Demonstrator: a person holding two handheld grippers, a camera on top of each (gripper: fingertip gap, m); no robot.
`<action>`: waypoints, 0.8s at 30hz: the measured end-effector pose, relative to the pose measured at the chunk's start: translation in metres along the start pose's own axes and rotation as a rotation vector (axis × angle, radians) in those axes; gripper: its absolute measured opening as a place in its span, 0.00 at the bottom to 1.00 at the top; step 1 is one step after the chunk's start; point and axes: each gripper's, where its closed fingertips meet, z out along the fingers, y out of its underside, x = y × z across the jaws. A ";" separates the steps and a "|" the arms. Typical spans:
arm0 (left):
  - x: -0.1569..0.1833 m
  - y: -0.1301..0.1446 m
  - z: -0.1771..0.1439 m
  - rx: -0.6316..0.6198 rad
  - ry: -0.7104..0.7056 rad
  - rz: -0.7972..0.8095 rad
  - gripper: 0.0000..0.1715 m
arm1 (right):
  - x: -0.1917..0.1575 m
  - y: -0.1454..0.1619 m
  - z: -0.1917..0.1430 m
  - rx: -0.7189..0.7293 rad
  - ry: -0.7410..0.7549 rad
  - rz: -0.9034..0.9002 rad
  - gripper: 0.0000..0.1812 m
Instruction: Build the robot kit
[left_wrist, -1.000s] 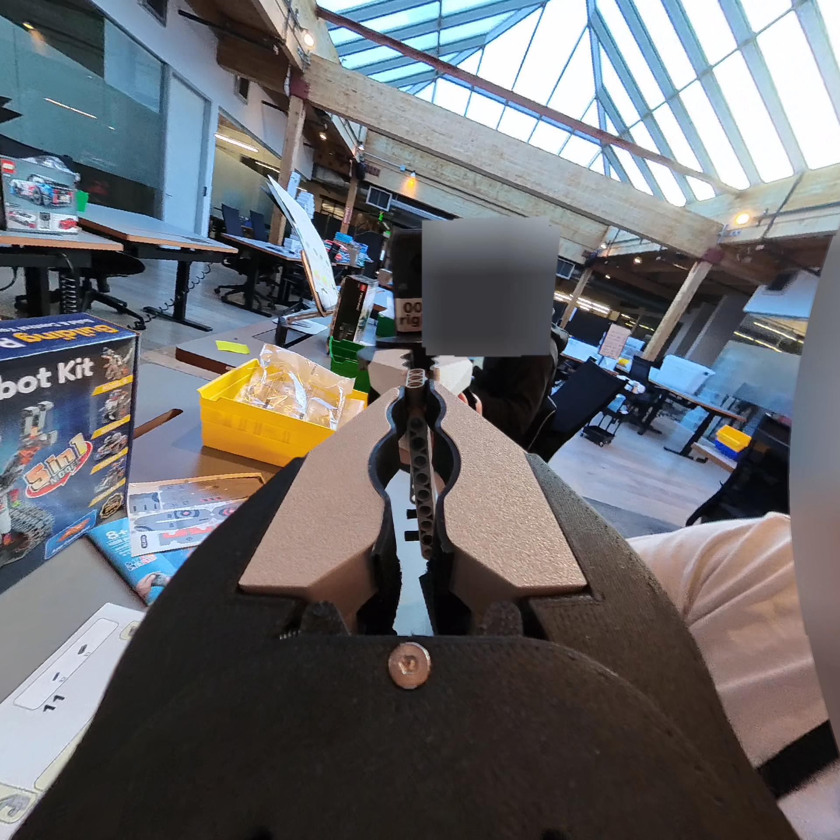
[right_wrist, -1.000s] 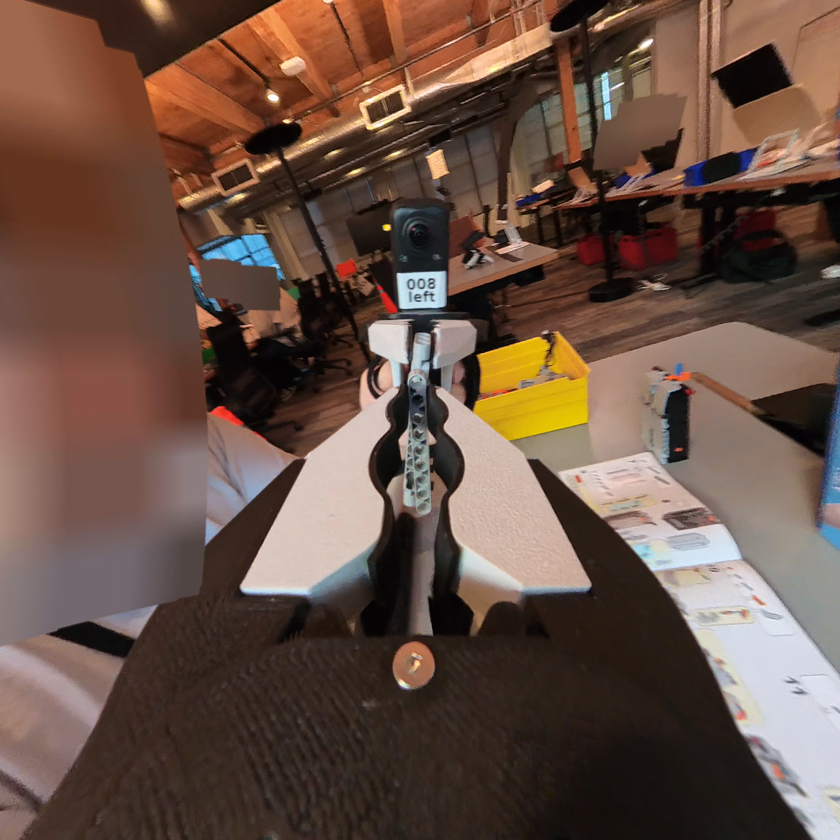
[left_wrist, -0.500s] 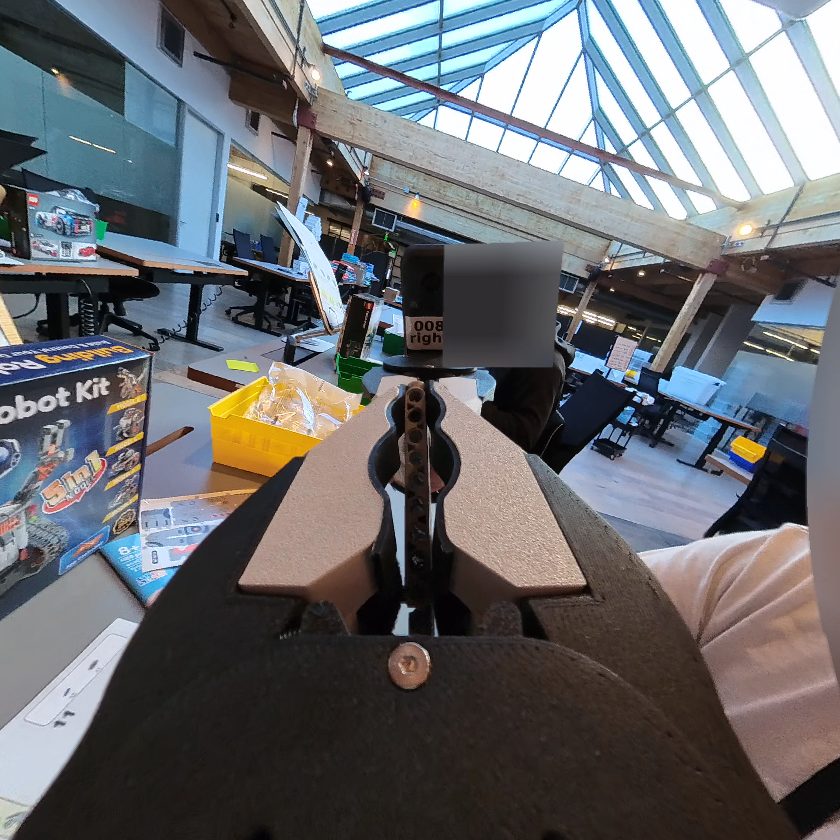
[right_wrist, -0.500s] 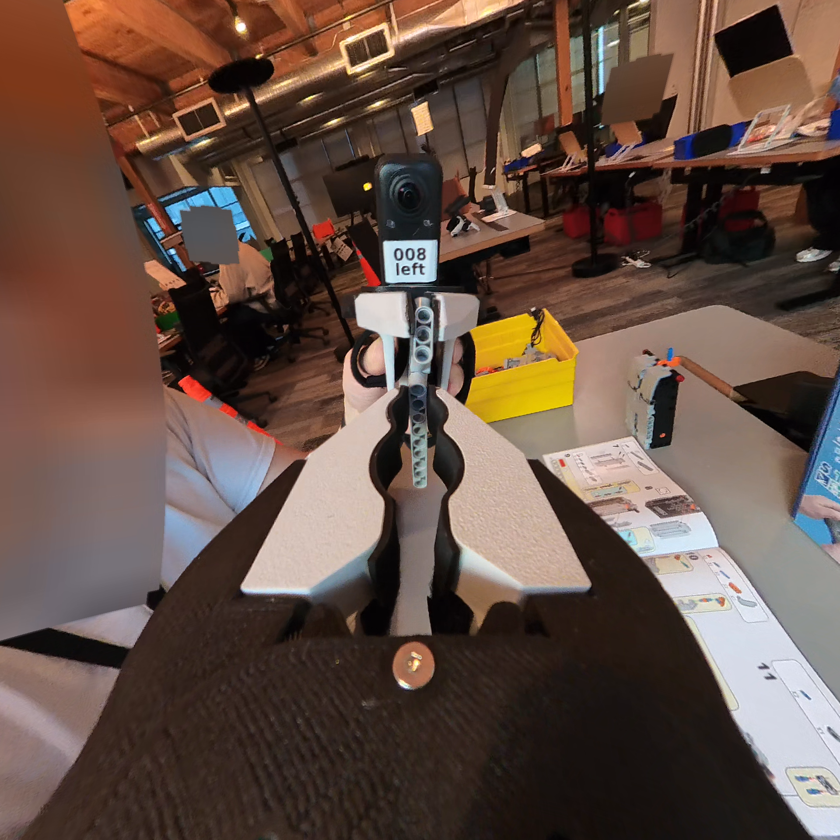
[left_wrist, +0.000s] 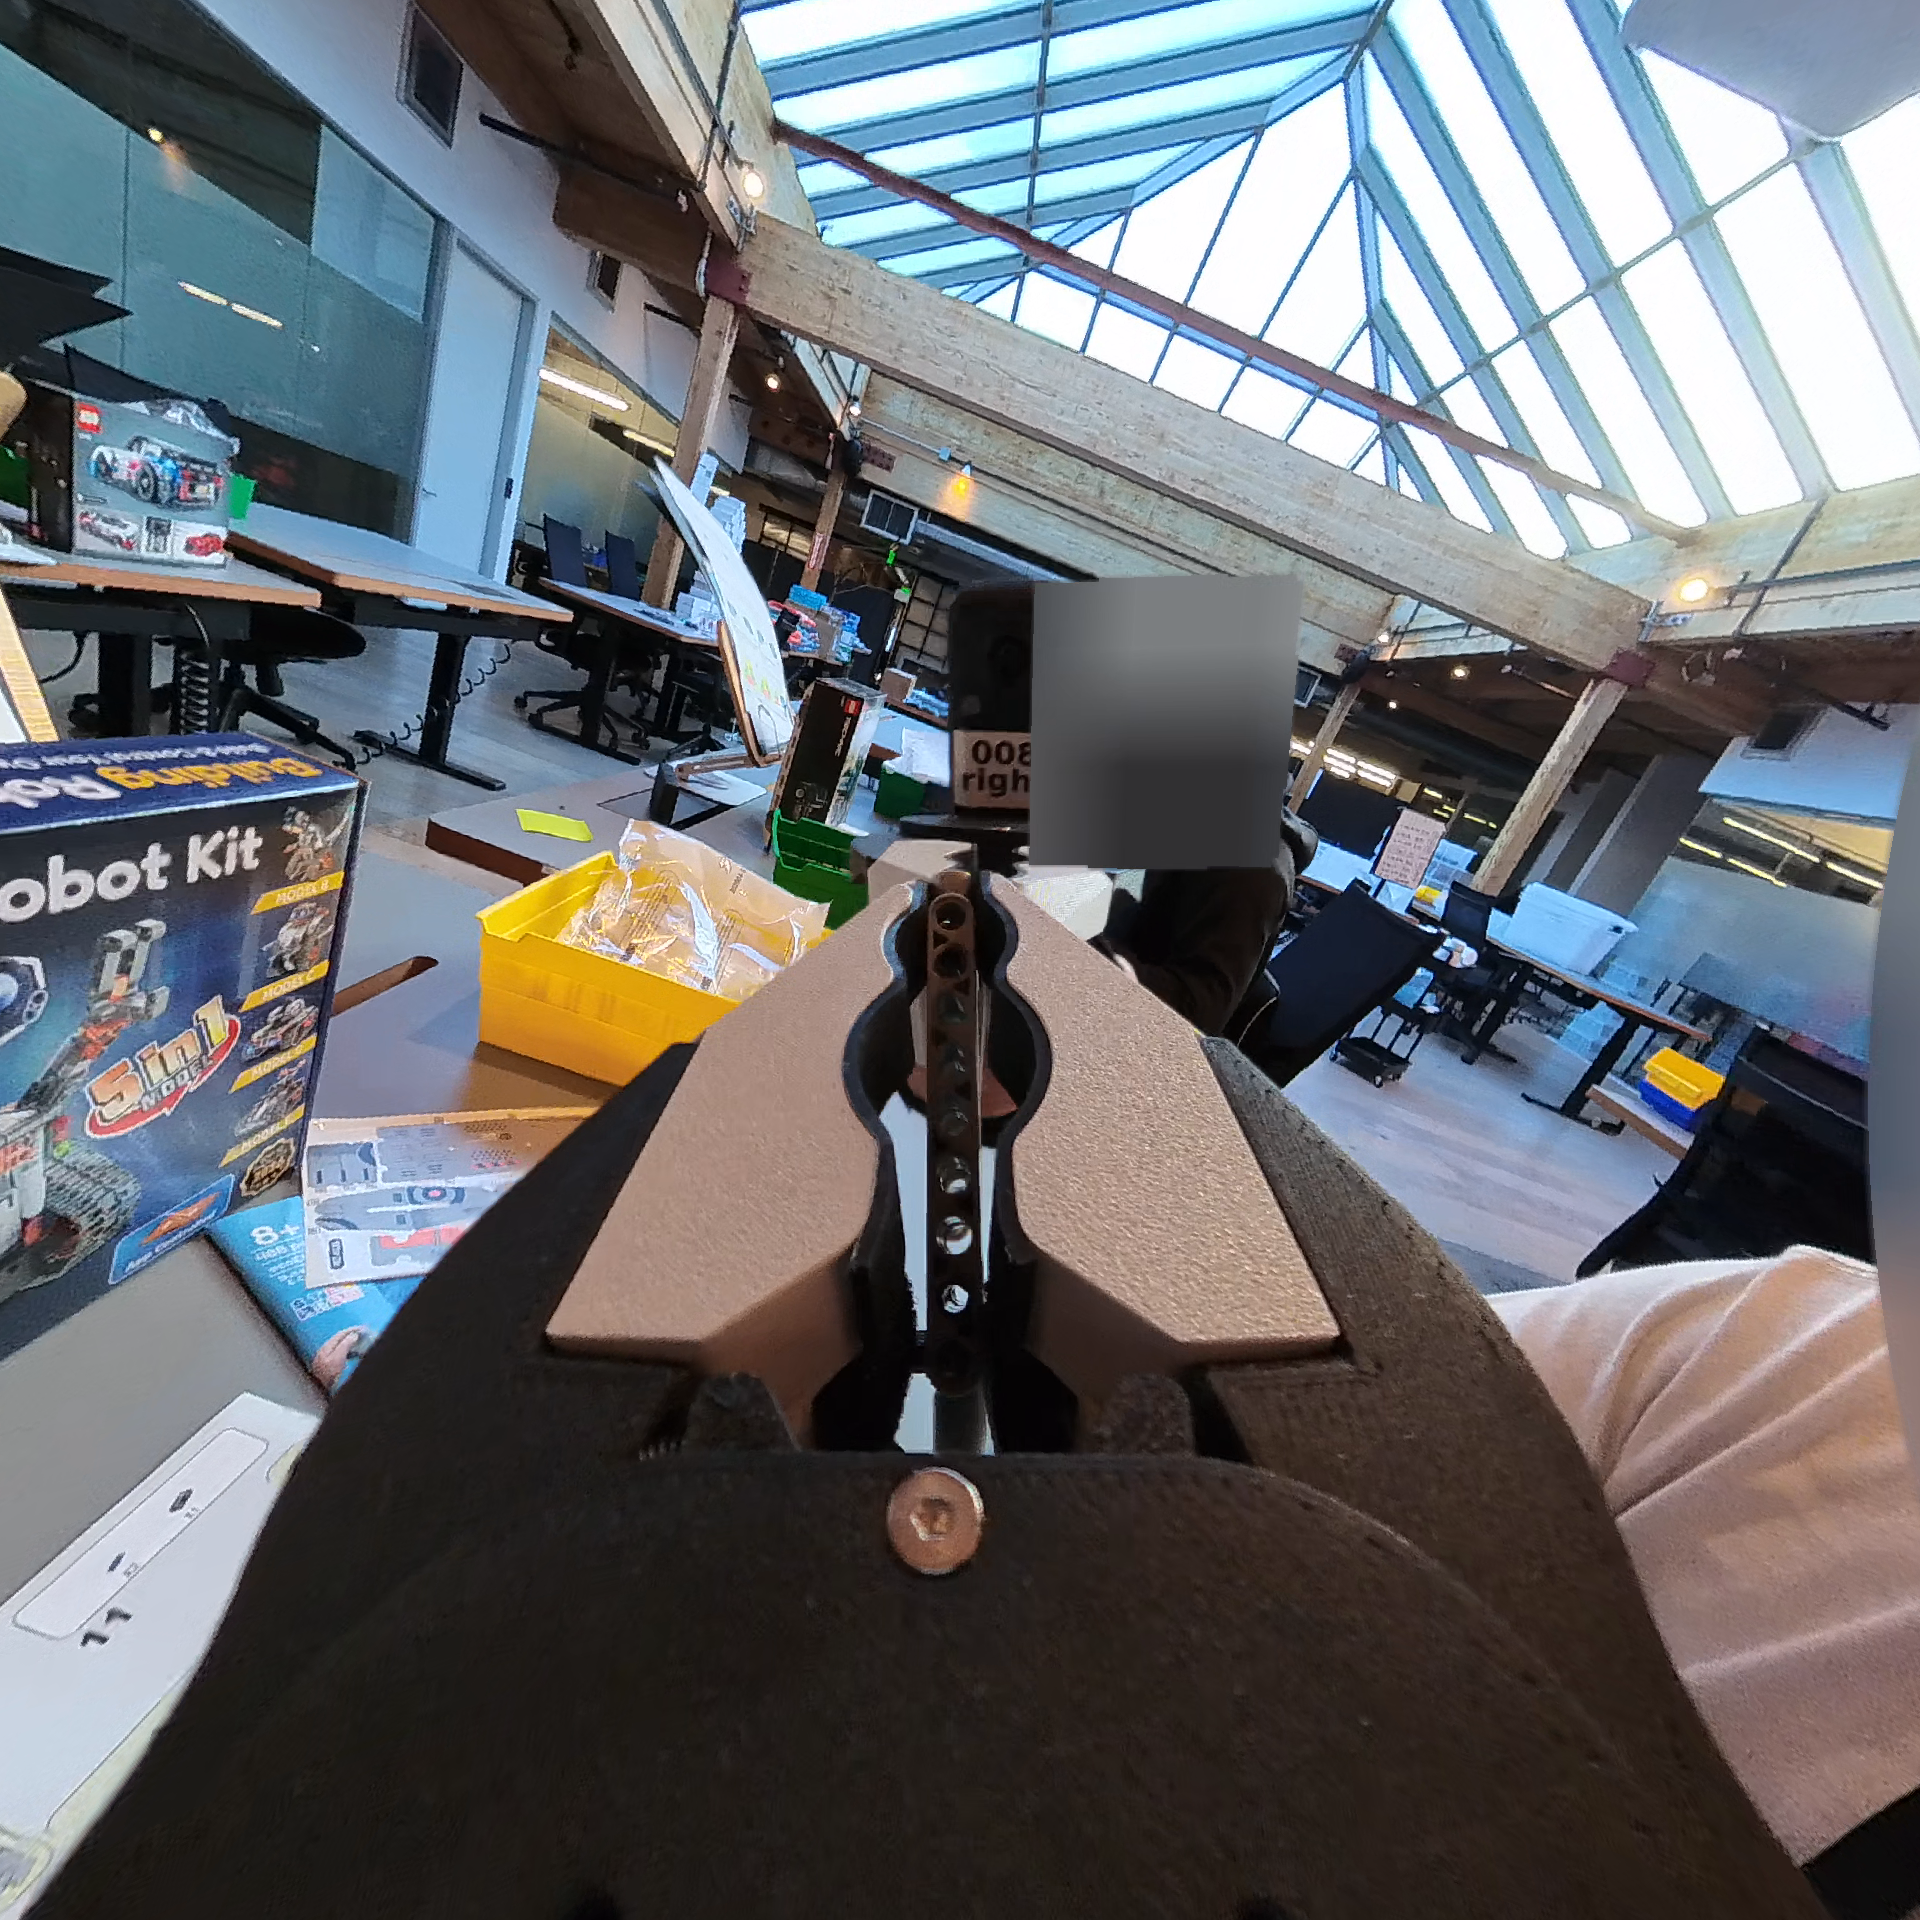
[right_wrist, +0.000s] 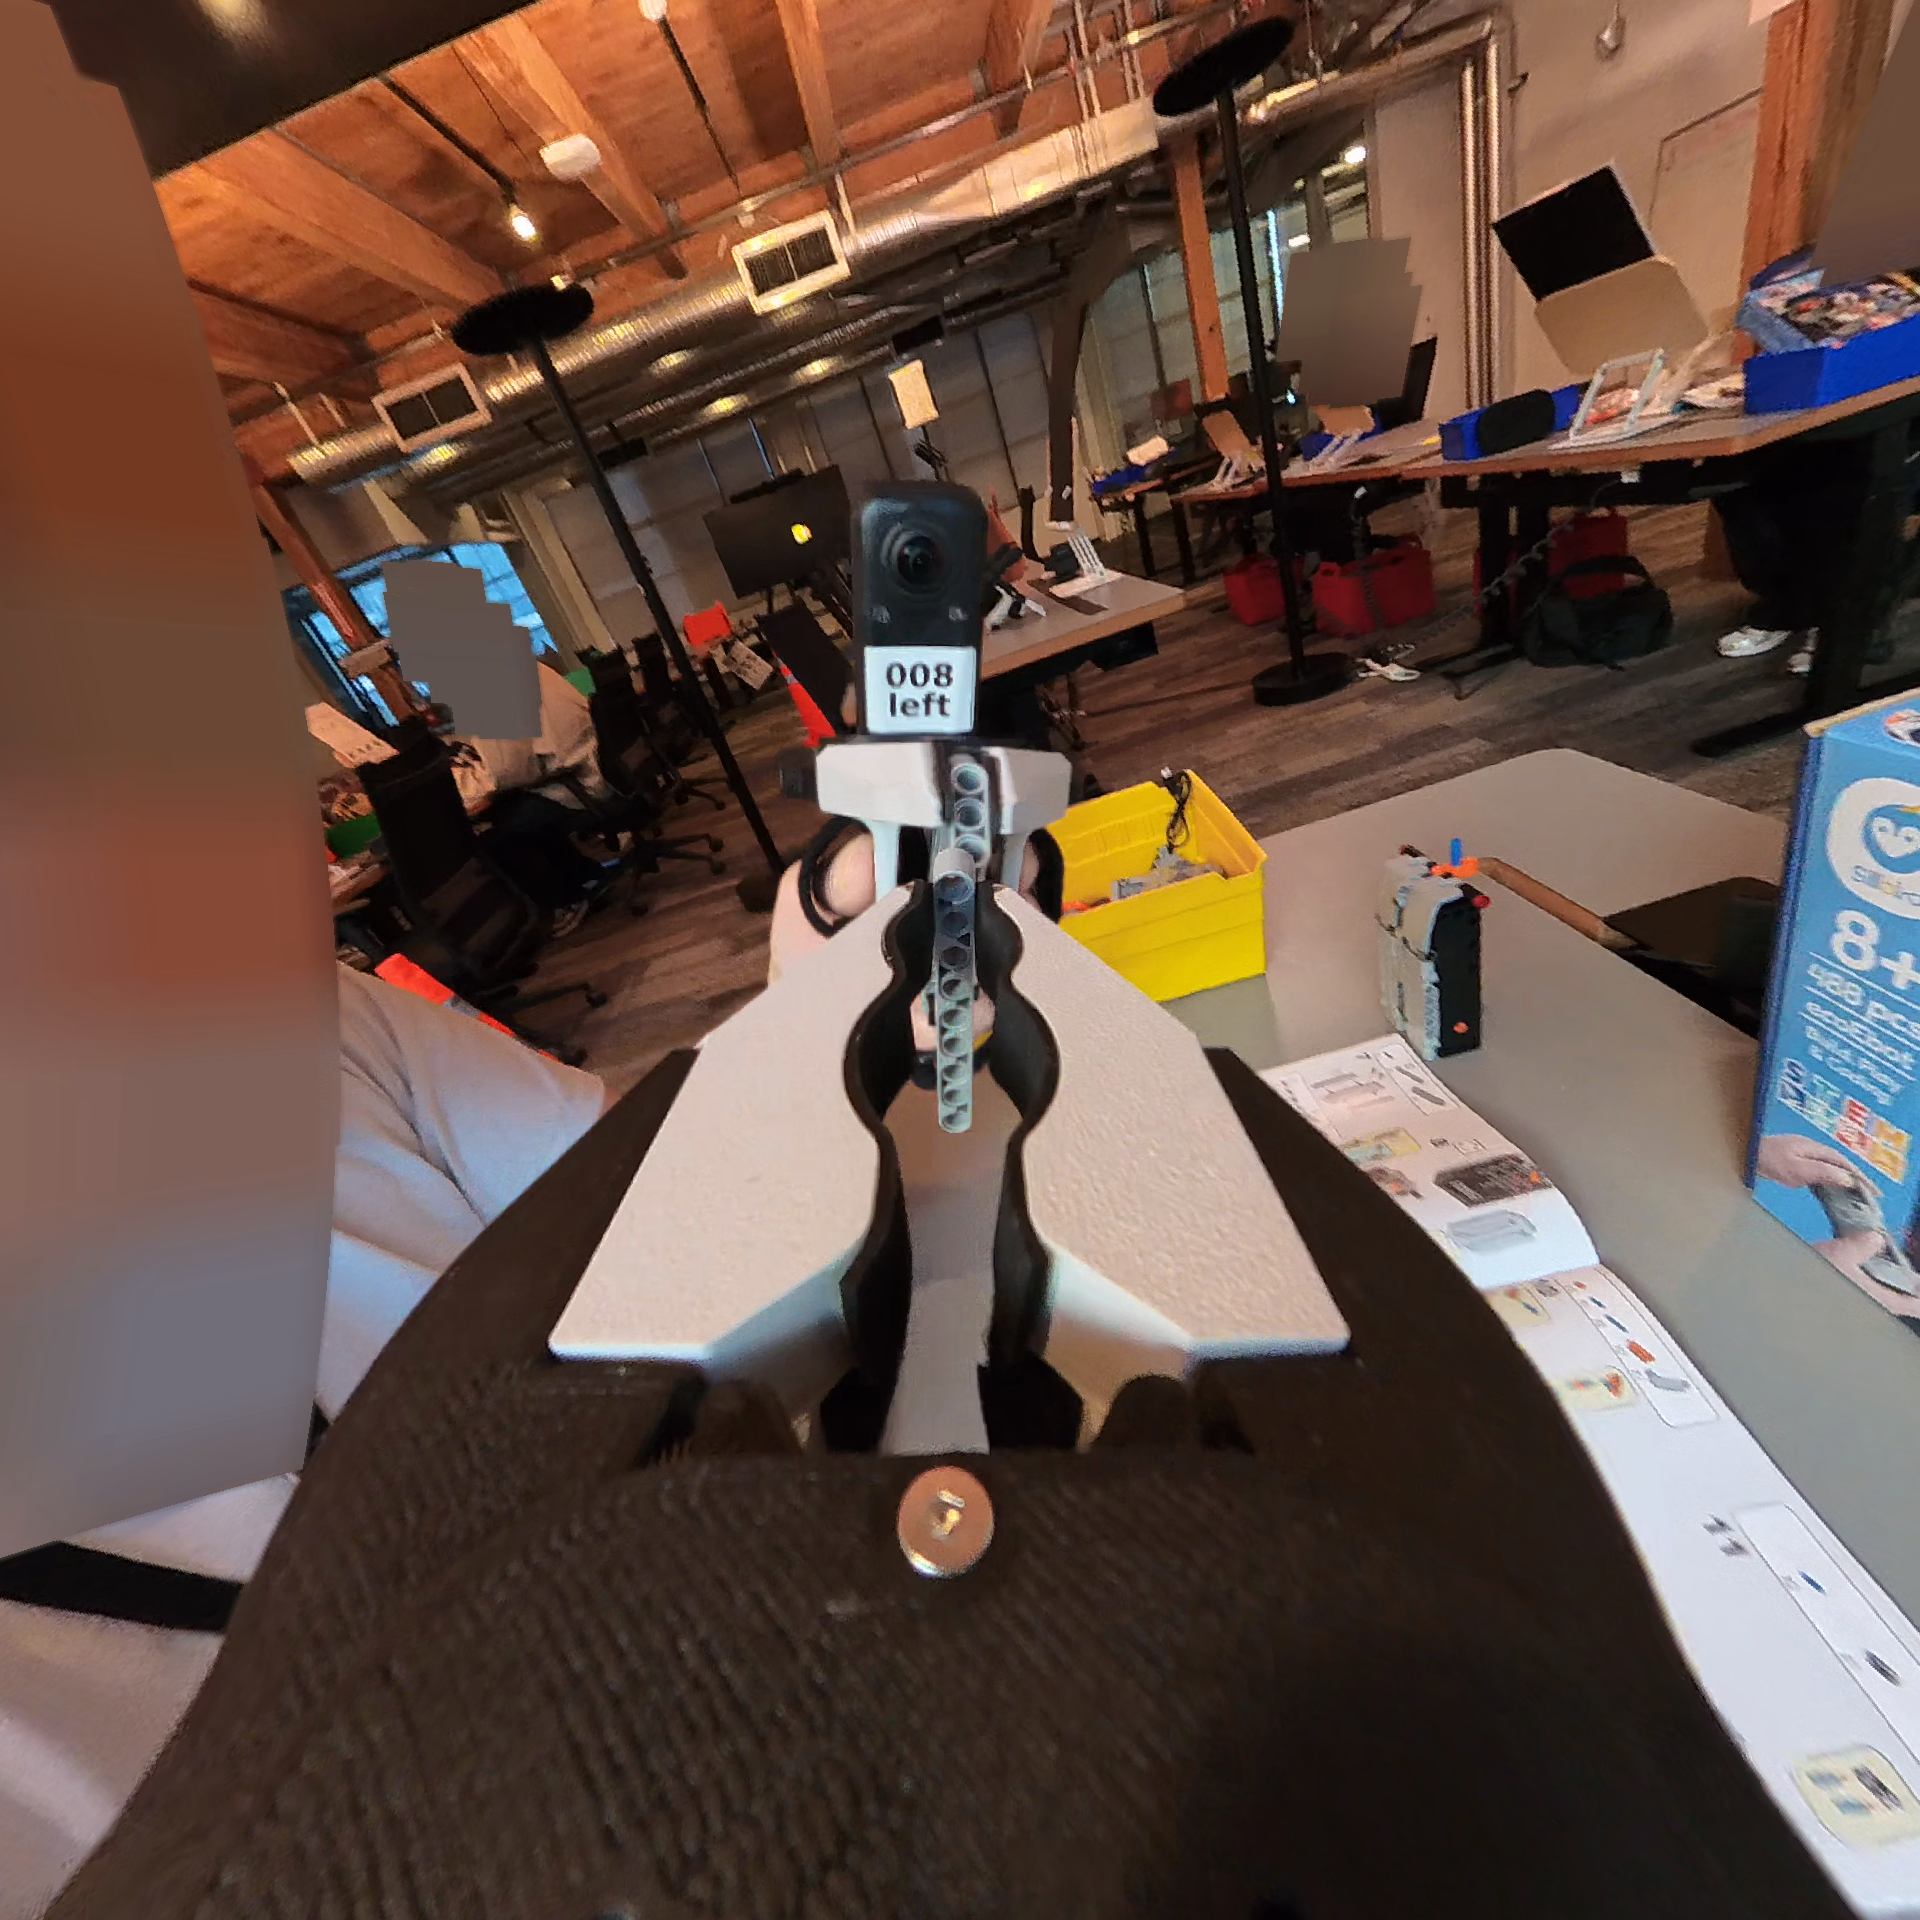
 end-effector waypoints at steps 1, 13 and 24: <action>-0.003 0.001 0.000 -0.001 -0.007 -0.010 0.03 | 0.003 0.005 -0.002 -0.033 0.014 -0.007 0.04; -0.091 0.026 -0.022 -0.052 -0.135 -0.221 0.03 | 0.107 0.276 -0.071 -1.410 0.443 -0.020 0.04; -0.081 0.001 -0.043 0.004 -0.135 -0.173 0.03 | 0.105 0.296 -0.065 -1.454 0.403 -0.214 0.05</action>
